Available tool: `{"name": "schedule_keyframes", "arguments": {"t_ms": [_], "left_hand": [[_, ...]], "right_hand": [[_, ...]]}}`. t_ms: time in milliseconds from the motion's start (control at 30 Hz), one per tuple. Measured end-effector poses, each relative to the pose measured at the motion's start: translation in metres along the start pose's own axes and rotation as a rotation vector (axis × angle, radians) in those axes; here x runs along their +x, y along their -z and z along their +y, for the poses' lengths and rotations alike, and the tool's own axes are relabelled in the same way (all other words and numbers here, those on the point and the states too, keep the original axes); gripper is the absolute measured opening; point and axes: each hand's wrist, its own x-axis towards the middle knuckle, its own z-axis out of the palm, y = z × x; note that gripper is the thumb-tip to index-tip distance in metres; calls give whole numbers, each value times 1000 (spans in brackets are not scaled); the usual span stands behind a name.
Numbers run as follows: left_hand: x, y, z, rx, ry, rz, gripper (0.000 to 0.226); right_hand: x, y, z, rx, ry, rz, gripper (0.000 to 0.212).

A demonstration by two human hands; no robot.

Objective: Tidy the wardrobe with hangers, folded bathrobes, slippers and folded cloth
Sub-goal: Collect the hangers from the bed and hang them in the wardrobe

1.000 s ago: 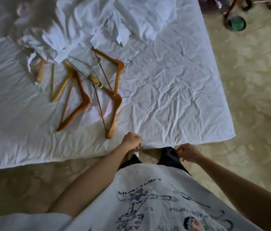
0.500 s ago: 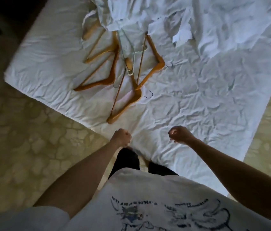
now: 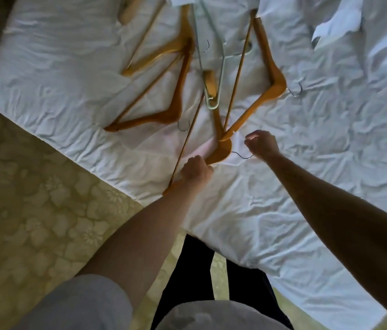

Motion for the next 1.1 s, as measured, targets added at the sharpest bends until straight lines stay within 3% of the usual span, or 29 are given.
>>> {"name": "schedule_keyframes", "arguments": {"t_ms": [200,267,400,567,700,833,933,1100], "left_hand": [[42,-49,-20,184,21,-53,50],[49,-57,-21,267,-11,-52,57],[67,-59,-27,327,-75,-122,26],[41,-46,-25,310,-128,-106,28],[4,-32,-20,167,-135,-208,35],[-48,-16,-14,-101,-80,-320,28],[-92,-3,-3,-305,-58,-280,20],[-170,8,10,-567,-28,-147,35]], "right_hand": [[70,-24,-16,54,-129,145,58],[86,-32,-22,120,-159,149,52],[100,-36,-25,295,-227,260,39],[63,-8,6,327,-238,434,30],[15,36,47,281,-218,521,24],[-46,76,74,320,-181,540,21],[-100,94,84,406,-102,446,16],[-194,105,95,482,82,262,12]]}}
